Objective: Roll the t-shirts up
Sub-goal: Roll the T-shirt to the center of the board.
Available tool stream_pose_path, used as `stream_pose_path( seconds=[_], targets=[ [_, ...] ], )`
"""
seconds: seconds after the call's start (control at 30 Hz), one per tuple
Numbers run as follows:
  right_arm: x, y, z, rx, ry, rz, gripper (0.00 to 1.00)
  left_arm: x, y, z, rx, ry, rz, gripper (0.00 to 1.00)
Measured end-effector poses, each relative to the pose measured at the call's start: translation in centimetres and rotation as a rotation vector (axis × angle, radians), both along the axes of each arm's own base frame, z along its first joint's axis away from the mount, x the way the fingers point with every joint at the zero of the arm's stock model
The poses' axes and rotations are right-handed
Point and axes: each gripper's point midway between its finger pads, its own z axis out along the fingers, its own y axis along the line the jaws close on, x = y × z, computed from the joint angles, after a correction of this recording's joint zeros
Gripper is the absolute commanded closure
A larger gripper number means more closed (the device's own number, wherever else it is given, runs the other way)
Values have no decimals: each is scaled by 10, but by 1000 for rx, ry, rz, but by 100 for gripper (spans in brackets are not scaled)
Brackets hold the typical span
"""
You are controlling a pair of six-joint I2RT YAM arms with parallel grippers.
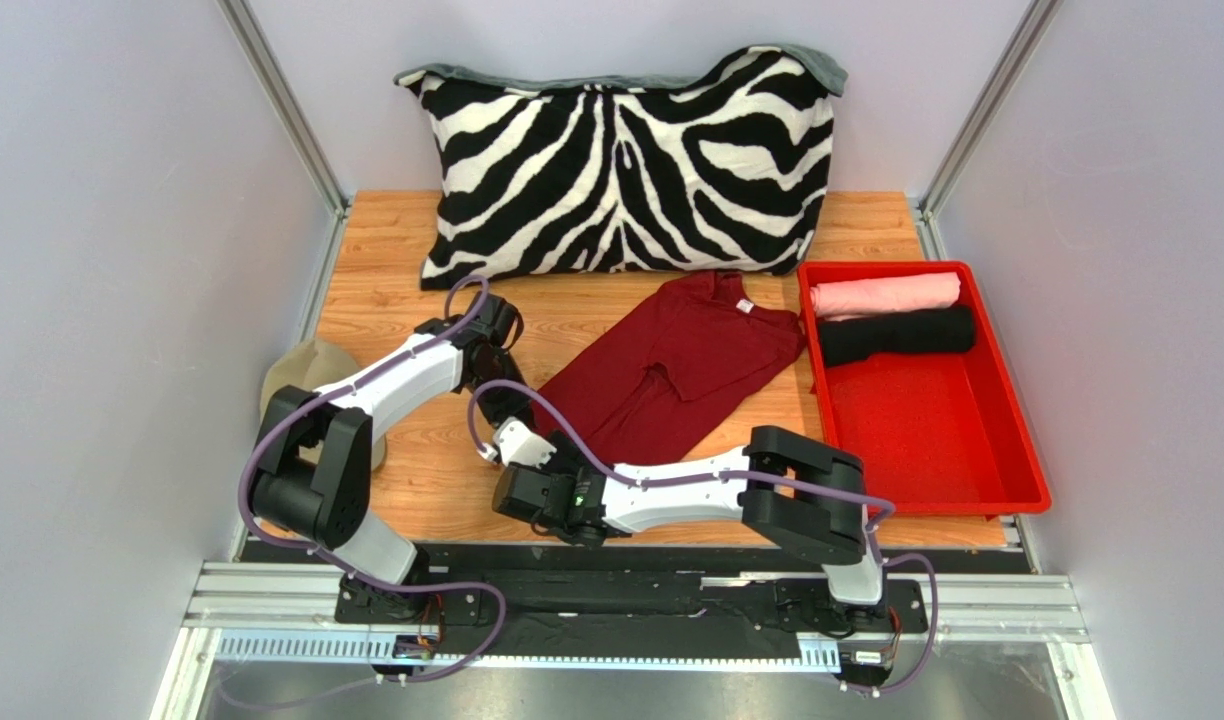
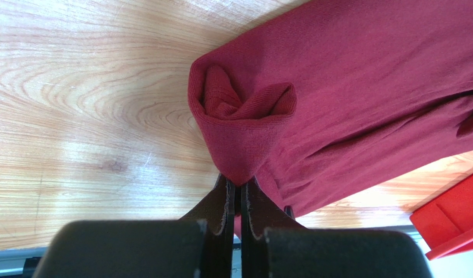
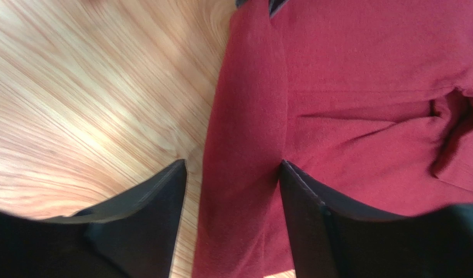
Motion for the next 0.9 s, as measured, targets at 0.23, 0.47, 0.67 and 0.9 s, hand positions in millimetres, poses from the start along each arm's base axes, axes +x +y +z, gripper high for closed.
stream_pose_path(
  seconds=[0.23,0.47,0.67,0.9],
  targets=[
    [-4,-7,-1,-58,-52,2,33,-3,1,-3,8,18,-5,100],
    [-13,-7,11,-103,-119,15,31,-3,1,-4,10,23,-6,100],
    [-24,3,16,-109,-151,29,35,-1,1,-3,9,21,-8,100],
    [-23,-6,3,-150,-145,22,44,-3,2,-6,17,29,-19,100]
  ],
)
